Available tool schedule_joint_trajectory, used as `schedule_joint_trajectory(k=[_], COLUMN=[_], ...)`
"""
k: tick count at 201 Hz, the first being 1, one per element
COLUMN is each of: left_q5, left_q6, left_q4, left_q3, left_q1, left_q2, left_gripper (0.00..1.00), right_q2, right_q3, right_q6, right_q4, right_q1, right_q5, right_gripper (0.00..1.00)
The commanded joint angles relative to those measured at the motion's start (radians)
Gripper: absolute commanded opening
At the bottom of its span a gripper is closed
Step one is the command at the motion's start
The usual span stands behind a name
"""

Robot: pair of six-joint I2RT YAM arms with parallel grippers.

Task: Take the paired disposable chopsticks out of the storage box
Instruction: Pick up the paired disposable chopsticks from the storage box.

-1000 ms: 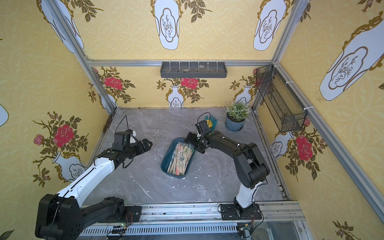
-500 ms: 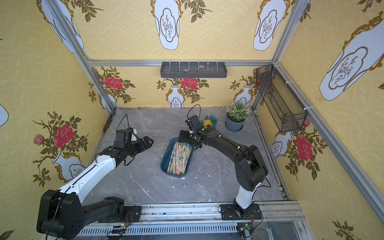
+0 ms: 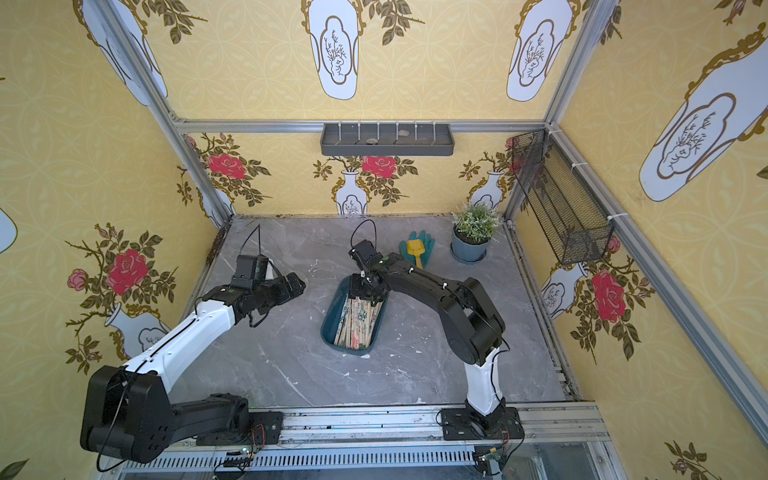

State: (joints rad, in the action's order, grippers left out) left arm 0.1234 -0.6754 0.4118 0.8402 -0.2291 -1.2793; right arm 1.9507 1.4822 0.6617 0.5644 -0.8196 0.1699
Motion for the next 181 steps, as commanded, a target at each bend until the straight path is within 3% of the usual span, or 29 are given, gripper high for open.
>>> schedule_joint_trajectory(k=[1, 67, 181], left_q5=[-0.025, -0.03, -0.014], left_q6=[0.025, 0.02, 0.007], left_q4=[0.016, -0.004, -0.029], left_q3=[-0.01, -0.053, -0.087], left_q1=[0.002, 0.005, 0.018], left_q2=[0.004, 0.044, 0.063], left_gripper=[1.0, 1.0, 1.0], right_q2=[0.025, 0.068, 0.139], right_q3=[0.013, 0.027, 0.074], right_q6=[0.01, 0.016, 0.016], right_q4=[-0.036, -0.056, -0.051], right_q1=[-0.01, -0.026, -0.034], right_q5=[0.022, 0.051, 0.087], right_gripper=[0.56, 0.44, 0.34])
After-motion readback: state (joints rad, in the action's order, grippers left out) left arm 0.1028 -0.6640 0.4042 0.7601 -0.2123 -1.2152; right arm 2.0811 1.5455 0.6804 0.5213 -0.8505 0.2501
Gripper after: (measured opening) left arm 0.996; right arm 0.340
